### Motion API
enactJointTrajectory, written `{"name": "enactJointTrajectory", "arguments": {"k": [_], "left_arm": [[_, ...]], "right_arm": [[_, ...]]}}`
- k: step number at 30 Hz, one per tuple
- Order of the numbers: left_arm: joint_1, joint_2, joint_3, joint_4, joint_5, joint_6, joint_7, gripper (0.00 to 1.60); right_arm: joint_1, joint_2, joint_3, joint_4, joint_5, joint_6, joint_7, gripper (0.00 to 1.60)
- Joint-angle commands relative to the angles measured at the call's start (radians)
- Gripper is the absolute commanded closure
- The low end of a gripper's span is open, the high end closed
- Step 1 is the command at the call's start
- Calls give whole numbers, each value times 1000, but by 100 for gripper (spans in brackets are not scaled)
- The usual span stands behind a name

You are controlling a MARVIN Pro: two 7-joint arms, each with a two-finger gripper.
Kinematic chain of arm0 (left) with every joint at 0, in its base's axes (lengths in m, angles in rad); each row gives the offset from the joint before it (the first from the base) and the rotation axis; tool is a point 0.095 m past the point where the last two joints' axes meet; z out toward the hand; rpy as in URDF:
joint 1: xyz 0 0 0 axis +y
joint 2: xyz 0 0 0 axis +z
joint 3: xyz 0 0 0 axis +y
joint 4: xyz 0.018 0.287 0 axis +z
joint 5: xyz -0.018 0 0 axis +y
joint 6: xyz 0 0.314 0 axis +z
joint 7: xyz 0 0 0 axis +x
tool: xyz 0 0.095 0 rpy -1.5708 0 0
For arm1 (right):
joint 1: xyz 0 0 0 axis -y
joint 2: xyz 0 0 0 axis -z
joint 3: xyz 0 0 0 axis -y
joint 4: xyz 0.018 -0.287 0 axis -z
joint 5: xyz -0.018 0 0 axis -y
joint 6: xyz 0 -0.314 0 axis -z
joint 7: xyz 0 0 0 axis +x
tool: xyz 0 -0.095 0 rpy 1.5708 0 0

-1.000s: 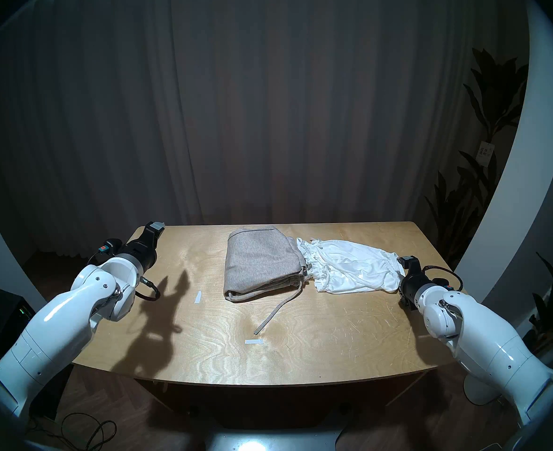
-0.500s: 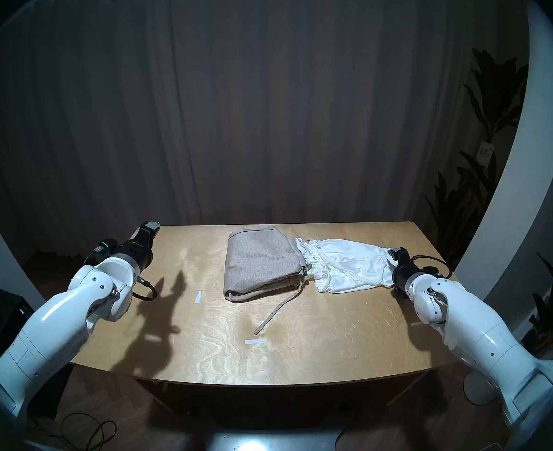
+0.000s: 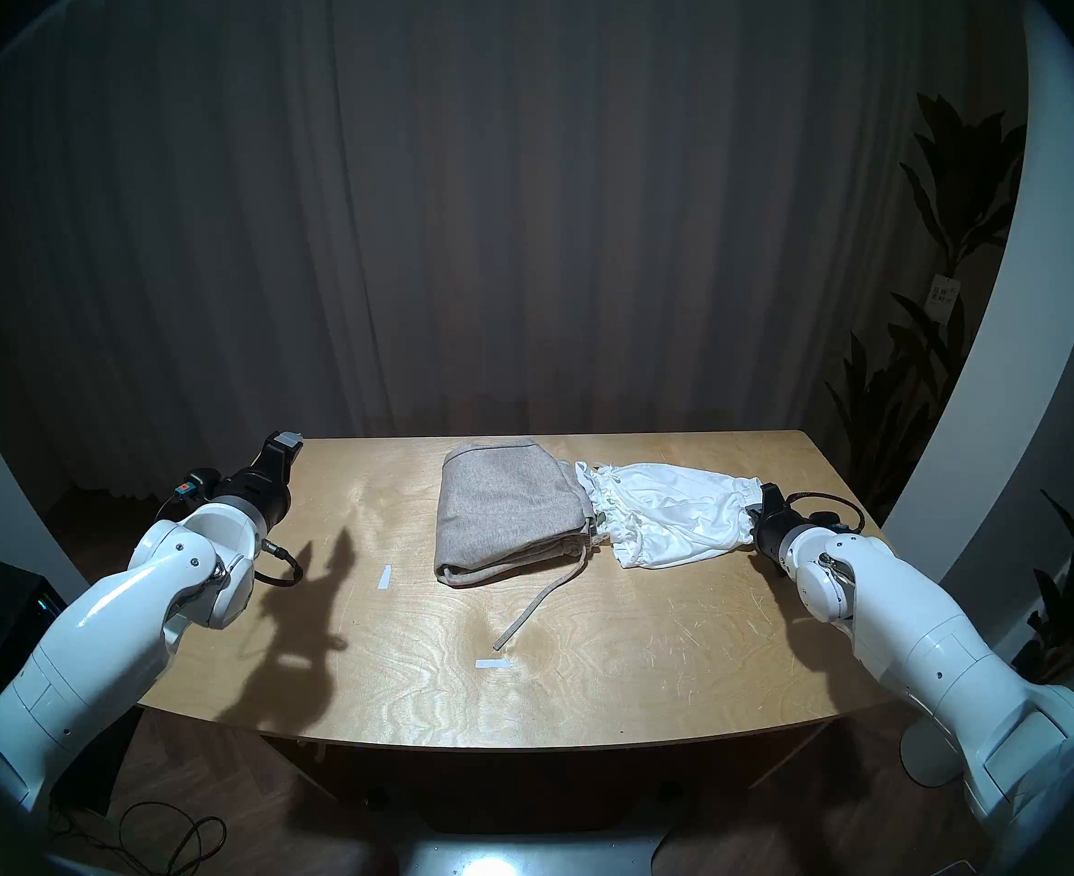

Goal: Fold pants twice and stack them

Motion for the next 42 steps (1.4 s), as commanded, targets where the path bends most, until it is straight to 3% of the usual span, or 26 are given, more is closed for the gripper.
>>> {"name": "enactJointTrajectory", "arguments": {"k": [1, 8, 17, 27, 32, 42], "left_arm": [[2, 7, -20, -21, 0, -17, -5, 0], [7, 8, -24, -23, -4, -23, -9, 0], [15, 10, -28, -27, -8, -29, -14, 0], [20, 13, -31, -33, -12, -36, -16, 0], [31, 17, -33, -42, -13, -44, -15, 0], [66, 29, -54, -63, -18, -78, -10, 0]], "right_arm": [[16, 1, -7, -2, -18, 16, 26, 160], [12, 77, -69, -39, -154, 44, 100, 160], [74, 107, -95, -18, -279, 41, 165, 160], [156, 105, -118, 48, -389, 86, 230, 160], [223, 96, -187, 68, -522, 154, 299, 160], [298, 96, -267, 77, -689, 205, 399, 160]]}}
